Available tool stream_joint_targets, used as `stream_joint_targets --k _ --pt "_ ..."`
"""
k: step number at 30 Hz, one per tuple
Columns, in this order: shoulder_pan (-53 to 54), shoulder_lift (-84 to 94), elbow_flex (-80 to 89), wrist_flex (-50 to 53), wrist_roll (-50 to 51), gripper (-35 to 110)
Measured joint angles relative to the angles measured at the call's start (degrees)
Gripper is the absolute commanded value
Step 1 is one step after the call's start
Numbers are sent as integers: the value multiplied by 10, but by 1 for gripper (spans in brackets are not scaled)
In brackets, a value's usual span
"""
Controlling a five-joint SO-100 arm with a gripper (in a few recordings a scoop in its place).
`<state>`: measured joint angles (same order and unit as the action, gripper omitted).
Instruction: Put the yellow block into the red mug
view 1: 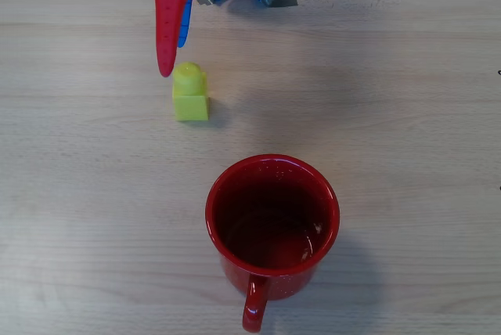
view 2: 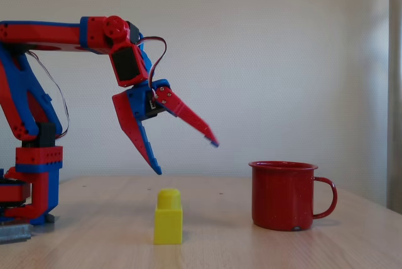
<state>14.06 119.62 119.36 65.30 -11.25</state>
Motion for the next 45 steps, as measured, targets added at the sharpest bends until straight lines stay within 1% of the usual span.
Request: stream_joint_targets --k 3,5,13,21,30,34,45 --pt "2 -11 0 0 -1 48" --pt "4 -17 -1 1 -21 50" --pt "11 -36 -1 22 -21 50" --pt "13 -55 16 22 -21 50" --pt "13 -59 82 -33 8 50" --pt "10 -75 82 -42 27 50" --pt "-5 -124 86 -85 35 50"
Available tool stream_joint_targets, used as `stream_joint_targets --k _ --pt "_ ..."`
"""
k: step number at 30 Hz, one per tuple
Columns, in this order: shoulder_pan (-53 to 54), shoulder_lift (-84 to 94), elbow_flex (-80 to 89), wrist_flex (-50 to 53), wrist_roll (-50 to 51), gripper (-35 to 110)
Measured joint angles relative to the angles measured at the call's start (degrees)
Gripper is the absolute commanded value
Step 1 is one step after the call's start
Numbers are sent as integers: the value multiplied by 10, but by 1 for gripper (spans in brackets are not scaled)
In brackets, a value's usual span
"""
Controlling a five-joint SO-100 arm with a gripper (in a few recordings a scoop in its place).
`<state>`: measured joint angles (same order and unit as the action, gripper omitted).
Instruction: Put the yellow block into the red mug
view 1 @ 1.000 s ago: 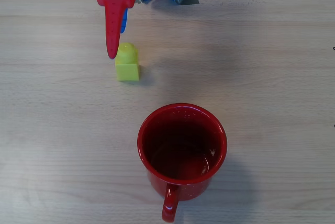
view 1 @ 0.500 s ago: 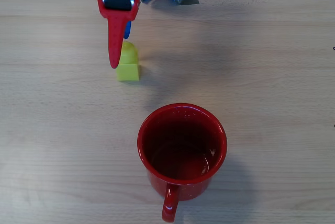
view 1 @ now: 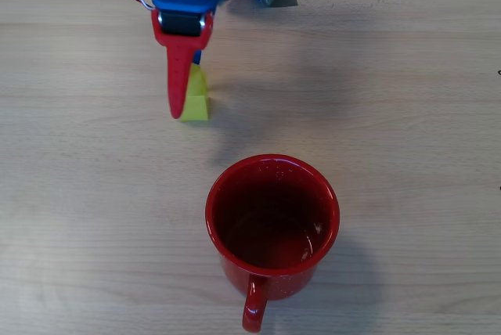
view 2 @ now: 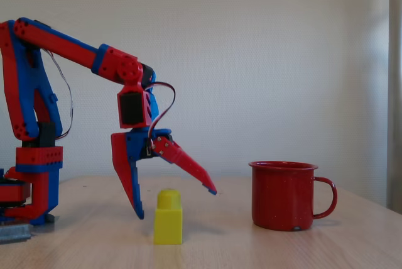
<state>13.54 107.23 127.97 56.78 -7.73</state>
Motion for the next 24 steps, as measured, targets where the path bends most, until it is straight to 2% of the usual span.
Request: stream_joint_targets --k 11,24 --pt "0 -33 6 -29 11 48" --pt "0 -46 8 -66 11 30"
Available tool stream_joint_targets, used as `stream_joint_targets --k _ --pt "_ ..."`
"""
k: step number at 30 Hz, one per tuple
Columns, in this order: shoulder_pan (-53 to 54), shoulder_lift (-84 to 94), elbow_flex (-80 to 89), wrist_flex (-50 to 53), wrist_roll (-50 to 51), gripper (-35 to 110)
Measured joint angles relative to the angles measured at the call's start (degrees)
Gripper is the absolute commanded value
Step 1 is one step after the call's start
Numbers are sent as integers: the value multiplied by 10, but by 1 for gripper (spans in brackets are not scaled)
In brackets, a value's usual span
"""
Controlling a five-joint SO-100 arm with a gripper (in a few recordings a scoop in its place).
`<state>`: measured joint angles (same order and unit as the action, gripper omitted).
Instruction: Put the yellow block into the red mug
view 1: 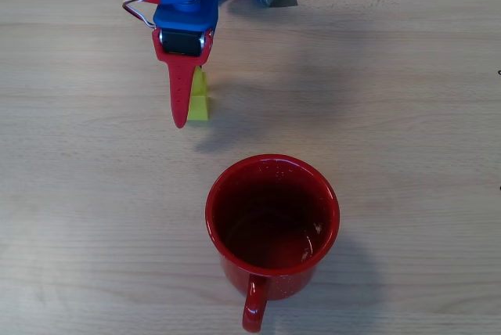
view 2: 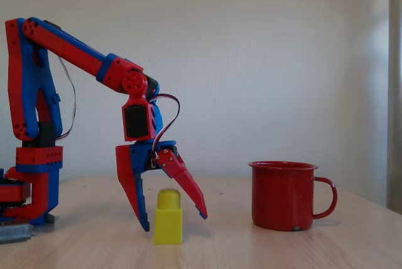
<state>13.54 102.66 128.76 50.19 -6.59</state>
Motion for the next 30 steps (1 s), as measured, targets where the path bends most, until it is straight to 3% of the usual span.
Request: stream_joint_targets --k 10,21,30 --pt "1 -11 1 -24 -8 5" --pt "4 -10 1 -28 -8 0" --pt "-1 105 -9 83 20 0"
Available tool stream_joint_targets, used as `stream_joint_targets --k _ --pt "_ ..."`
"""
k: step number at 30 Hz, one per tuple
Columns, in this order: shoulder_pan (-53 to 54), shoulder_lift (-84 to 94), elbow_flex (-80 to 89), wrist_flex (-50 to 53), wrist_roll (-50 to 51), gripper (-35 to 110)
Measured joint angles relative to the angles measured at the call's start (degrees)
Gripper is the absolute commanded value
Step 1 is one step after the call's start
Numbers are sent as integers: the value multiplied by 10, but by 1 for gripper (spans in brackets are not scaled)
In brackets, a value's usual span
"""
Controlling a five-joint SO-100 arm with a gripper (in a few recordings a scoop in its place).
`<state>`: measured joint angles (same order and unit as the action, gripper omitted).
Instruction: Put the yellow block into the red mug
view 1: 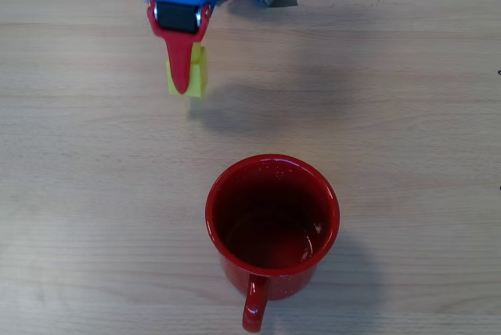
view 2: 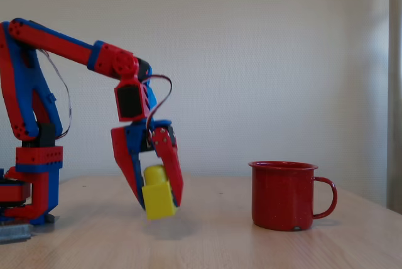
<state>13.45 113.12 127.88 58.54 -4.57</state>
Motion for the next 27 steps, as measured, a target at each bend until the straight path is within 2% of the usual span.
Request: stream_joint_targets --k 5,15,27 --pt "-30 11 -89 116 39 0" --pt "-97 -33 -402 298 108 0" --pt "-124 -177 -684 379 168 0"
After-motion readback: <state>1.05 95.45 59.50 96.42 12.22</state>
